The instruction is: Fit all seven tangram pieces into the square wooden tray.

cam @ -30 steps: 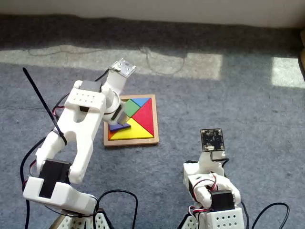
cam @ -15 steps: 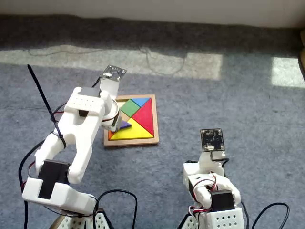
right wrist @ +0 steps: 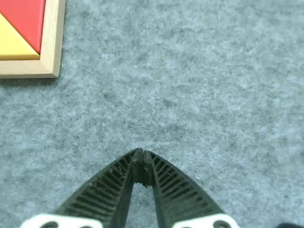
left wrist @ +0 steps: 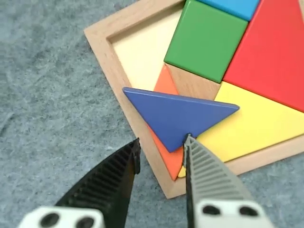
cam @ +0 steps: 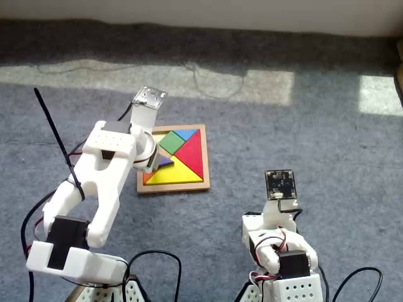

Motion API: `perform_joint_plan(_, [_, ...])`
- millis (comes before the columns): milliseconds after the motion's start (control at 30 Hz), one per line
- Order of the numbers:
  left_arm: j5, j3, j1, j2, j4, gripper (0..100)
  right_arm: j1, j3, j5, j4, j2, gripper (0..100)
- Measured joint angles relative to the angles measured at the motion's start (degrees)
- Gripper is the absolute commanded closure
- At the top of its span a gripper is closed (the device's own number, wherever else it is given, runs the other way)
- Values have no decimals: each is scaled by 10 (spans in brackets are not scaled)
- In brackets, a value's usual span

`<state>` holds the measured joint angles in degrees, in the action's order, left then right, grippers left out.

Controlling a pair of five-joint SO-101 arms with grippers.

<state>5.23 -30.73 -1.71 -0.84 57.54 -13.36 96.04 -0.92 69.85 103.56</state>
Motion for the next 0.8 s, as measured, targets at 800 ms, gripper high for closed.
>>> perform_joint_plan(800, [71, -6, 25, -7, -125, 841, 0, 0, 0, 0, 0, 989])
